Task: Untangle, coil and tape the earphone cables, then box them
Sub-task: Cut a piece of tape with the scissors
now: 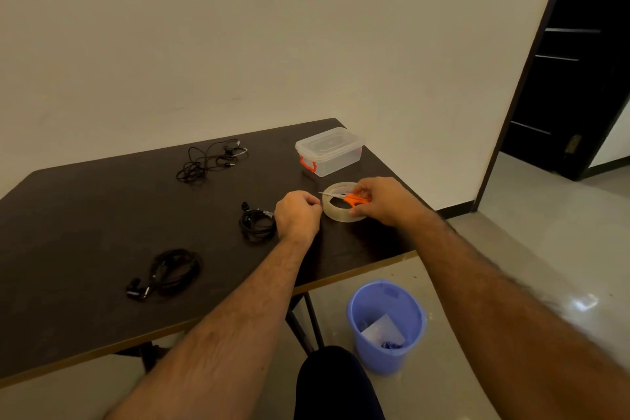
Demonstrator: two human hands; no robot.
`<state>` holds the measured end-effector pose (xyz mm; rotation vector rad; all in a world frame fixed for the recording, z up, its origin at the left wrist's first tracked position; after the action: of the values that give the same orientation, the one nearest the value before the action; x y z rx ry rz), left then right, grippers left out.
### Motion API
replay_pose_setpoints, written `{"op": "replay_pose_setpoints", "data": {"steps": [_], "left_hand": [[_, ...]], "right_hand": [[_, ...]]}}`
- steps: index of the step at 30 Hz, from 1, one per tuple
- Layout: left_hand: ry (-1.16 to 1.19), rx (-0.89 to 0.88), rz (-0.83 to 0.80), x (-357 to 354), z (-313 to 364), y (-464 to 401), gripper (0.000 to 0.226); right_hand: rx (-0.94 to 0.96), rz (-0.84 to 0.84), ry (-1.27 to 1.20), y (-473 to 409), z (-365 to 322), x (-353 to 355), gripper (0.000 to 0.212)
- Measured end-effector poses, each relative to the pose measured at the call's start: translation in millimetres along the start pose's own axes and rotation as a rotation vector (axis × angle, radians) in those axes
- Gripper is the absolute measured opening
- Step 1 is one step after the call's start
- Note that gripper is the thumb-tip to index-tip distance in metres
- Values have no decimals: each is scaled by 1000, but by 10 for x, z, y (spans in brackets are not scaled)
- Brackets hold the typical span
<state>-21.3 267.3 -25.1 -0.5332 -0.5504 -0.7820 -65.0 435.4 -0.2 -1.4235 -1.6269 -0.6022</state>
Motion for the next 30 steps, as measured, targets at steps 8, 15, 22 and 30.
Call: {"op": "replay_pose_setpoints", "data": {"steps": [8, 15, 22, 30], "left_hand": [[-13, 52, -24, 276, -53, 77, 10], [-1, 101, -53, 454, -106, 174, 7], [78, 191, -103, 508, -162, 277, 7], [250, 340, -155, 475, -184, 377, 15]], "right_hand": [[-73, 161, 140, 62, -73, -29, 58], [-172, 214, 183, 135, -160, -7, 63], [-284, 232, 88, 177, -200, -25, 66], [-593, 293, -609, 217, -7, 23, 42]]}}
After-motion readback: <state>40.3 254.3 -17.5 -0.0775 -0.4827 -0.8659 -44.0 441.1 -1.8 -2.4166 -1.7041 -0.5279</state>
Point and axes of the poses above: each hand's wrist, its own y-axis away from the middle knuckle, its own x-axis out of the back of the hand, z = x × y, the point moved 3 cm from there along -y, towards the middle knuckle, and after that the axes turned 13 degrees about z, right-handed, at the moved point
